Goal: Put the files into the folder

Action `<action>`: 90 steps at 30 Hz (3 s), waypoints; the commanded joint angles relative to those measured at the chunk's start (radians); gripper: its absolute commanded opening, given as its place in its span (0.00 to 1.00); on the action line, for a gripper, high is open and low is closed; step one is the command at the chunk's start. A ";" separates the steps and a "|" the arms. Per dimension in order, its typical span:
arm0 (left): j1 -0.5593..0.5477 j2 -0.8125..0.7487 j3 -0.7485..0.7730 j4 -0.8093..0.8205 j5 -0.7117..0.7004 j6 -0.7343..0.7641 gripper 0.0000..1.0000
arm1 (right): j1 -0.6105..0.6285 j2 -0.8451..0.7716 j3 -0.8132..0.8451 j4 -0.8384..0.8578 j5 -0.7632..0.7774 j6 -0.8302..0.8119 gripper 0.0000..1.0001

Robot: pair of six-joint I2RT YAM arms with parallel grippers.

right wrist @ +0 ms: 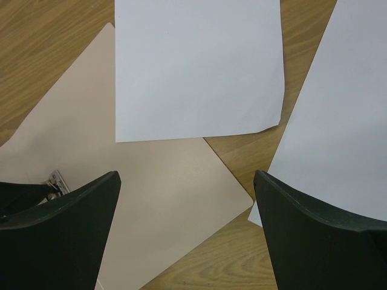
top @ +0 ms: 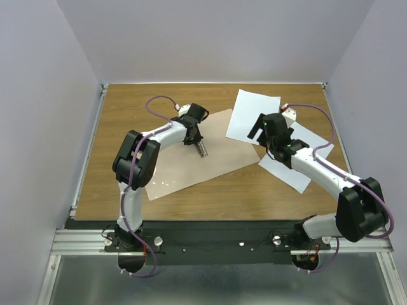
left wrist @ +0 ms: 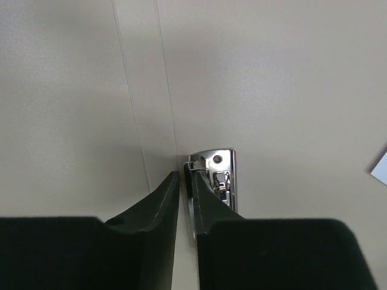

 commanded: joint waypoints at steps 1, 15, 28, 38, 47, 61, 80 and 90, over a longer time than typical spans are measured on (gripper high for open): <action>-0.019 0.048 0.016 -0.048 -0.044 -0.011 0.17 | -0.009 0.000 -0.001 0.015 -0.009 -0.007 1.00; -0.041 -0.098 -0.246 0.148 0.078 0.005 0.00 | -0.007 0.017 -0.034 0.108 -0.578 -0.125 1.00; -0.044 -0.188 -0.392 0.256 0.083 -0.100 0.00 | 0.229 0.110 -0.068 0.216 -0.568 -0.151 0.99; -0.044 -0.242 -0.482 0.317 0.086 -0.143 0.00 | 0.304 0.347 0.085 0.217 -0.546 -0.194 0.81; -0.042 -0.256 -0.513 0.346 0.075 -0.174 0.00 | 0.315 0.448 0.159 0.214 -0.577 -0.206 0.49; -0.044 -0.257 -0.541 0.369 0.075 -0.191 0.00 | 0.318 0.522 0.180 0.216 -0.631 -0.202 0.35; -0.044 -0.261 -0.558 0.372 0.060 -0.202 0.00 | 0.324 0.548 0.179 0.214 -0.649 -0.188 0.27; -0.044 -0.242 -0.553 0.374 0.058 -0.179 0.00 | 0.324 0.563 0.156 0.188 -0.586 -0.160 0.13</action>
